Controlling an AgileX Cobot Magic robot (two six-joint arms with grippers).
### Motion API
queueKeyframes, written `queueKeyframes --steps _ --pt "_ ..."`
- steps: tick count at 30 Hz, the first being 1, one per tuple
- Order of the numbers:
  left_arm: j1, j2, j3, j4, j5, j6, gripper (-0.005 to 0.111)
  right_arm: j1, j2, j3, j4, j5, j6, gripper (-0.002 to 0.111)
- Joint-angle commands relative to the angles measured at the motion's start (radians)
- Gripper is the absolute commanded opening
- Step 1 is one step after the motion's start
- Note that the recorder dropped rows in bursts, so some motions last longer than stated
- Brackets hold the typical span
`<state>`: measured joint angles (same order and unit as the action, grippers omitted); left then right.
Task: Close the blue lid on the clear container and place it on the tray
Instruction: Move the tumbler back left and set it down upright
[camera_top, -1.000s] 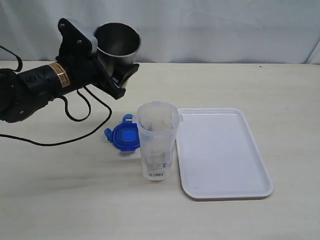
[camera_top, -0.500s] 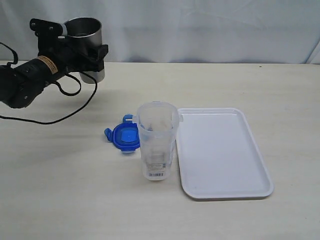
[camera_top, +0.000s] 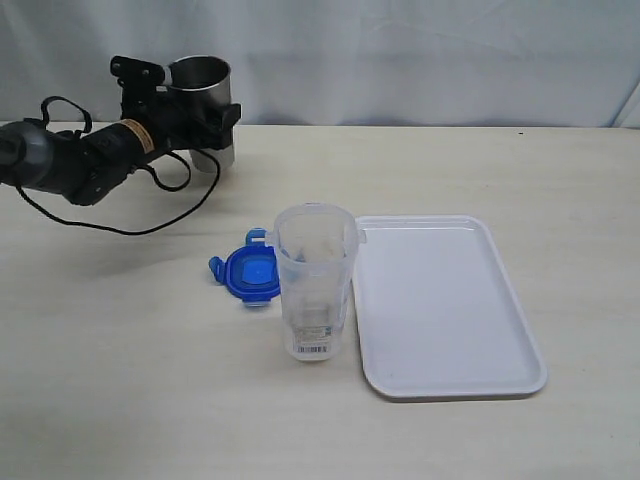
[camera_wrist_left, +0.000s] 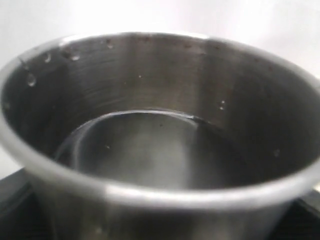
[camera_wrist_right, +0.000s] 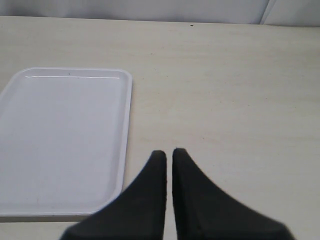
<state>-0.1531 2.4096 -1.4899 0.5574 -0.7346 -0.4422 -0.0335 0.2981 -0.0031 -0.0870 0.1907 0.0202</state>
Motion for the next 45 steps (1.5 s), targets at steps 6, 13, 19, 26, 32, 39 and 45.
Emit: queueKeyframes --steps 6,13,19,26,32,39,45 --pt "-0.004 0.048 -0.025 -0.009 -0.059 -0.01 0.0 0.002 0.003 0.003 0.001 -0.012 -0.006 0.005" --pt "-0.004 0.053 -0.025 -0.009 -0.023 -0.01 0.004 0.002 0.003 0.003 0.001 -0.012 -0.006 0.005" --pt "-0.004 0.053 -0.025 -0.009 0.025 -0.01 0.075 0.002 0.003 0.003 0.001 -0.012 -0.006 0.005" --pt "-0.004 0.053 -0.025 0.034 0.029 -0.015 0.1 0.002 0.003 0.003 0.001 -0.012 -0.006 0.005" --pt "-0.004 0.051 -0.021 0.036 0.053 -0.018 0.1 0.002 0.003 0.003 0.001 -0.012 -0.006 0.005" --pt "-0.002 0.014 0.014 0.036 0.145 -0.023 0.1 0.002 0.003 0.003 0.001 -0.012 -0.006 0.005" --pt "0.002 -0.015 0.08 0.034 0.146 -0.006 0.1 0.002 0.003 0.003 0.001 -0.012 -0.006 0.005"
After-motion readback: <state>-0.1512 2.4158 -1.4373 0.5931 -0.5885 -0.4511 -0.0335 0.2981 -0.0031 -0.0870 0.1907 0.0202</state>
